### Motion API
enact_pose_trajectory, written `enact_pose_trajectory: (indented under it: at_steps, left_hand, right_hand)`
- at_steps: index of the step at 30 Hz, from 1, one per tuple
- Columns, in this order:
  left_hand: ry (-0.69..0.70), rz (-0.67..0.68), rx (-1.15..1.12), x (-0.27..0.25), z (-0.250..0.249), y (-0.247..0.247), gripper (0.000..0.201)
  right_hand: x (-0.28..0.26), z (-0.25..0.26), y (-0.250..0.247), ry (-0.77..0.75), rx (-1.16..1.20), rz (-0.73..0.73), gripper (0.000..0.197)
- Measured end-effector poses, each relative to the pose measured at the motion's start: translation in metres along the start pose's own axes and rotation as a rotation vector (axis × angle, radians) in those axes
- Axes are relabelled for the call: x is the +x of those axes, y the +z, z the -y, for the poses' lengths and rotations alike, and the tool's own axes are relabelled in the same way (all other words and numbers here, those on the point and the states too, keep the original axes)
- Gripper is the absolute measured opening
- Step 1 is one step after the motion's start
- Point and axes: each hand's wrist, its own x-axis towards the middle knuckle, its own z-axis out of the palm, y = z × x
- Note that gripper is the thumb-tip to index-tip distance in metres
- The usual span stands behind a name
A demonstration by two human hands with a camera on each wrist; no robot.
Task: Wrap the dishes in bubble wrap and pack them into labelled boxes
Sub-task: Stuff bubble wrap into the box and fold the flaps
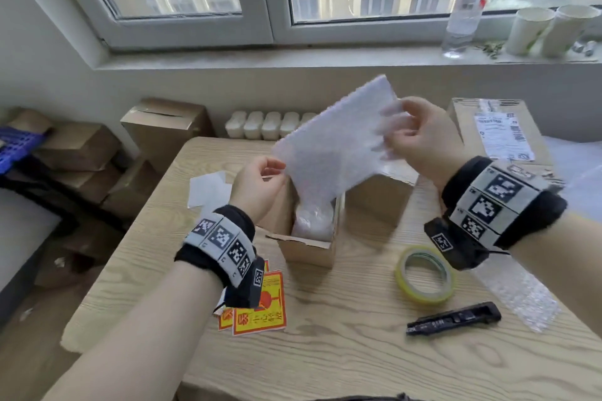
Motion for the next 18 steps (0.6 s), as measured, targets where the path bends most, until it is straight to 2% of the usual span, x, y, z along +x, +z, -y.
enact_pose_trajectory:
  at_steps: [2,4,5,8,12,16,18]
  left_hand:
    - [0.031,0.008,0.144,0.004,0.011,-0.003,0.032]
    - [0.061,0.008,0.231,0.007,0.017,-0.008,0.048]
    - [0.084,0.016,0.279,0.006,0.018,-0.010,0.050]
    - [0.146,0.088,0.439,0.008,0.019,-0.010,0.037]
    - [0.140,0.135,0.375,0.015,0.015,-0.012,0.028]
    - [0.079,0.225,0.384,0.025,0.012,-0.008,0.025]
    - [0.062,0.278,0.493,0.028,0.012,-0.003,0.027]
  right_hand:
    - [0.007,0.012,0.015,-0.107,-0.137,0.006,0.032]
    - [0.011,0.025,0.034,-0.161,-0.353,0.135,0.031]
    - [0.015,0.029,0.044,-0.187,-0.487,0.224,0.029]
    - [0.030,0.041,0.067,-0.127,-0.779,0.402,0.026]
    - [0.052,0.066,0.068,0.005,-0.832,0.499,0.018]
    - [0.059,0.068,0.080,0.001,-0.953,0.539,0.027]
    - [0.061,0.050,0.095,-0.041,-1.013,0.512,0.044]
